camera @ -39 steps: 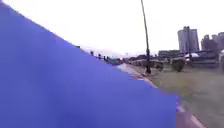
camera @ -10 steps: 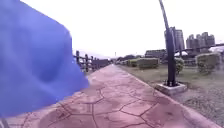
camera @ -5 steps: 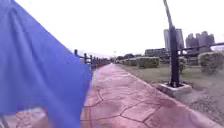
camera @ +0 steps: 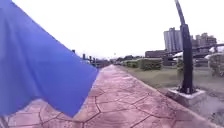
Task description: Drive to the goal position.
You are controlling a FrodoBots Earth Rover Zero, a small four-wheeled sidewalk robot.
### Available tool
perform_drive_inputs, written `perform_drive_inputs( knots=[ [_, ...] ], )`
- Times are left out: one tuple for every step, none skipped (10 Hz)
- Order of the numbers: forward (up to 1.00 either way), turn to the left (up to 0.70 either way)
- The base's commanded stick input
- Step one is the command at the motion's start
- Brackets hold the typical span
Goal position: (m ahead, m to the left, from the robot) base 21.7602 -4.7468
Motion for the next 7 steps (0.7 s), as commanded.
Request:
perform_drive_inputs(
  knots=[
    [1.00,0.00],
    [1.00,0.03],
    [1.00,0.38],
    [1.00,0.29],
    [1.00,0.01],
    [1.00,0.00],
    [1.00,0.00]
  ],
)
